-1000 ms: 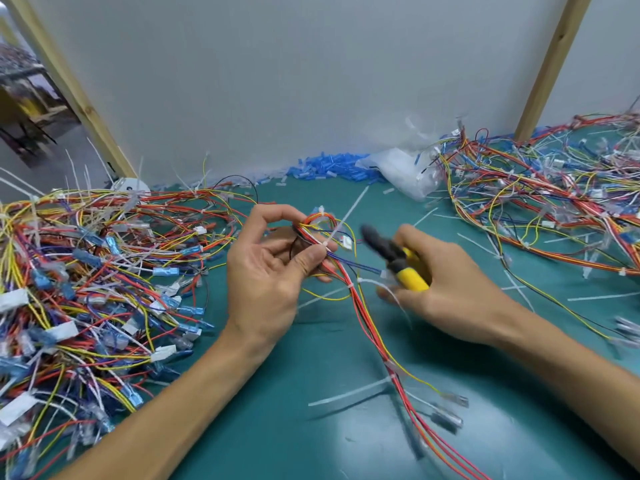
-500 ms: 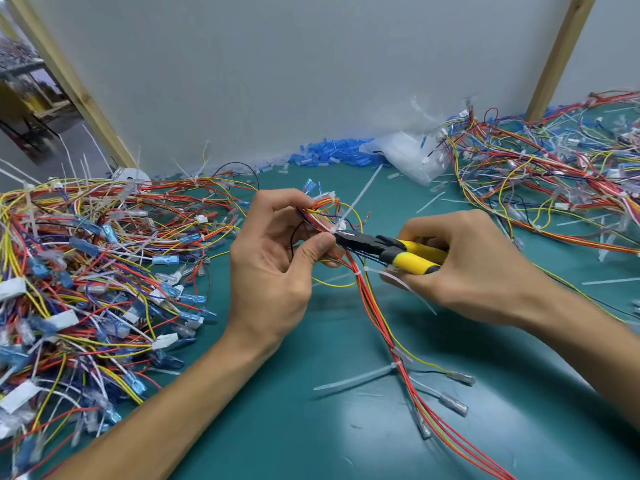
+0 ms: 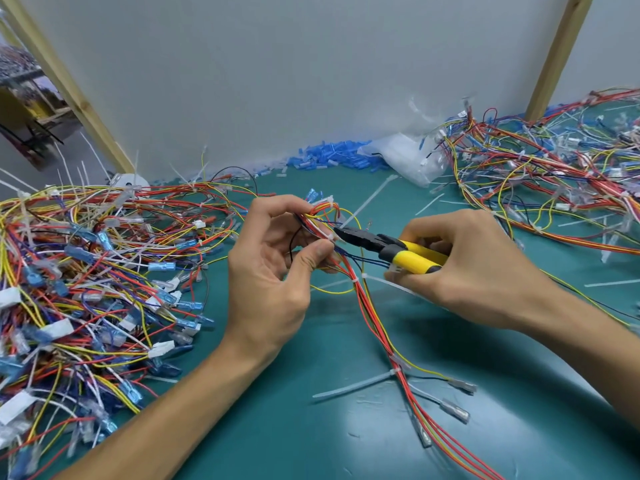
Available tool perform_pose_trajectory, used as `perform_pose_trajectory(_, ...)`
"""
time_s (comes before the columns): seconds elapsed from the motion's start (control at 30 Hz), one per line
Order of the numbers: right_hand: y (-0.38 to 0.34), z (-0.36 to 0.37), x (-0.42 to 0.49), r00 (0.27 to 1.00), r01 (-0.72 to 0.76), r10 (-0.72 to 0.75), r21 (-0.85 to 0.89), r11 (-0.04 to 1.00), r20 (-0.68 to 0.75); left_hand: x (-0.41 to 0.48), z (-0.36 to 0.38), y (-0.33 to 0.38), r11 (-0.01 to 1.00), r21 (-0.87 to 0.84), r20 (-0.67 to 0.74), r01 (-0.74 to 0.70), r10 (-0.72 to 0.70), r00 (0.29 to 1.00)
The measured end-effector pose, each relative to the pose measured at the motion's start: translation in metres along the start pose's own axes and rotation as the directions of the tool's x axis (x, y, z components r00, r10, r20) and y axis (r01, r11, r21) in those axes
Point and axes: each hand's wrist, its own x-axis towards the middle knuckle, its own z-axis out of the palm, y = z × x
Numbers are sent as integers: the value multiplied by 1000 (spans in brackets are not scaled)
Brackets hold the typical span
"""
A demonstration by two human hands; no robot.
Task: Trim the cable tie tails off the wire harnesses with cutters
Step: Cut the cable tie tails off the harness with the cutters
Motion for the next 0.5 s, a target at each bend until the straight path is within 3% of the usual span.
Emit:
perform_pose_trajectory(0.1,1,-2,0,1000,-17,17,5,1000,12,-1,-1,1,978,208,-4,-11,12,1000)
perform_pose_trajectory(0.23,1,-6,1,1000,5,-7,-85,996,-18,0,-4,5,819,558,55,-134,125,991)
perform_pose_trajectory(0.5,0,-4,3,998,-42,43,4,999,-45,9,-6,11,789,592,202,-164,52,978)
